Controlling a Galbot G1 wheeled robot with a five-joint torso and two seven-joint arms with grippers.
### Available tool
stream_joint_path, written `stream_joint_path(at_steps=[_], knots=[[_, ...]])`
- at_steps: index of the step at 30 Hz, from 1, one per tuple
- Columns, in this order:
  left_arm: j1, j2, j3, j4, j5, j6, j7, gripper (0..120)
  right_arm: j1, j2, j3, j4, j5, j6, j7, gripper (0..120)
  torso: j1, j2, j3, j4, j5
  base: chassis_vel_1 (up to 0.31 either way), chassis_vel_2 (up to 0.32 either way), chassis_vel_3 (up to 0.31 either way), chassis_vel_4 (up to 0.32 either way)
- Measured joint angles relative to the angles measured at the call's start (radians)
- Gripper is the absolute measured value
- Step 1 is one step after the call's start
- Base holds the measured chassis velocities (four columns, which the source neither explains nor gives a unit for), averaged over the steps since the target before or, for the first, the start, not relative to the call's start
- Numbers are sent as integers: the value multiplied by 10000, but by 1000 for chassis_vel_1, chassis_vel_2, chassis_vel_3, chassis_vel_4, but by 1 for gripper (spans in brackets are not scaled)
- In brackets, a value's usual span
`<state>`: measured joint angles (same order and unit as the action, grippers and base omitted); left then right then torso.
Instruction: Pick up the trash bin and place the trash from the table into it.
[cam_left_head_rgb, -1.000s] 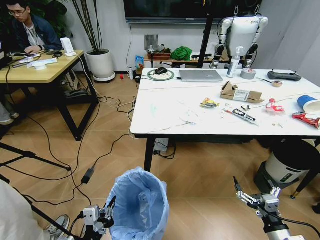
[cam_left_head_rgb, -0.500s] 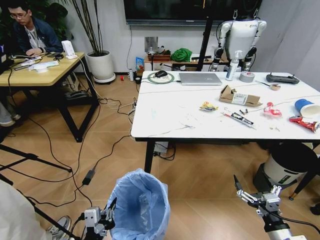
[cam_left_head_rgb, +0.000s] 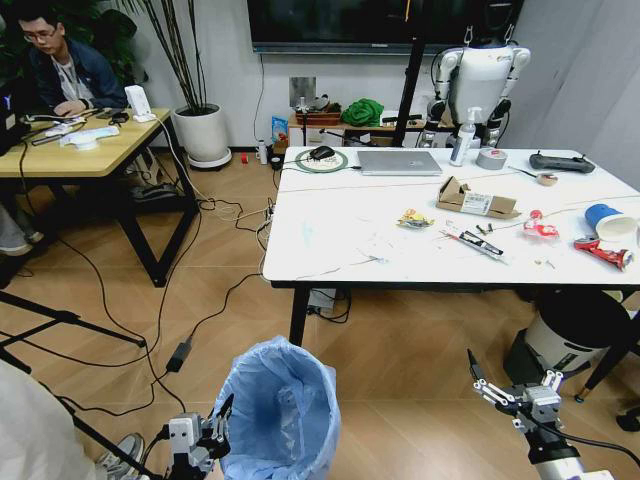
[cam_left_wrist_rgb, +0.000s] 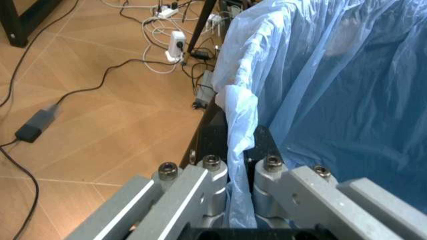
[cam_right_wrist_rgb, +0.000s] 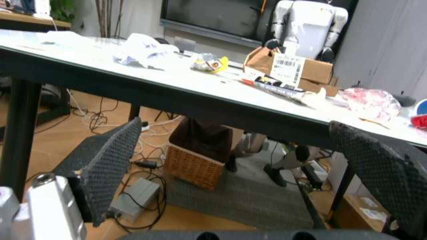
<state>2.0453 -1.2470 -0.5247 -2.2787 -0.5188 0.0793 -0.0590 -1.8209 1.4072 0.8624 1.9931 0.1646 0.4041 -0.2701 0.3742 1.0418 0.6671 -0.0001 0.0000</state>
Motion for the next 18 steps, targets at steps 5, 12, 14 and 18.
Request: stream_joint_path(at_steps=[5, 12, 14, 18], knots=[[69, -69, 99, 18, 261, -433, -352, 0, -50, 18, 21, 60, -4, -13, 1, 100, 146, 337, 194, 1, 0, 0, 0, 0, 0], [81, -71, -49, -115, 551, -573, -349, 0, -46, -10, -69, 194, 59, -156, 13, 100, 175, 412, 242, 0, 1, 0, 0, 0, 0], [83, -71, -131, -171, 575, -664, -336, 0, -50, -95, -192, 402, 268, -349, 55, 100, 175, 410, 241, 0, 0, 0, 0, 0, 0], [163, -58, -113, -403, 486, -538, -298, 0, -38, -359, -471, 891, 706, -815, 358, 100, 170, 396, 232, -1, 0, 0, 0, 0, 0]])
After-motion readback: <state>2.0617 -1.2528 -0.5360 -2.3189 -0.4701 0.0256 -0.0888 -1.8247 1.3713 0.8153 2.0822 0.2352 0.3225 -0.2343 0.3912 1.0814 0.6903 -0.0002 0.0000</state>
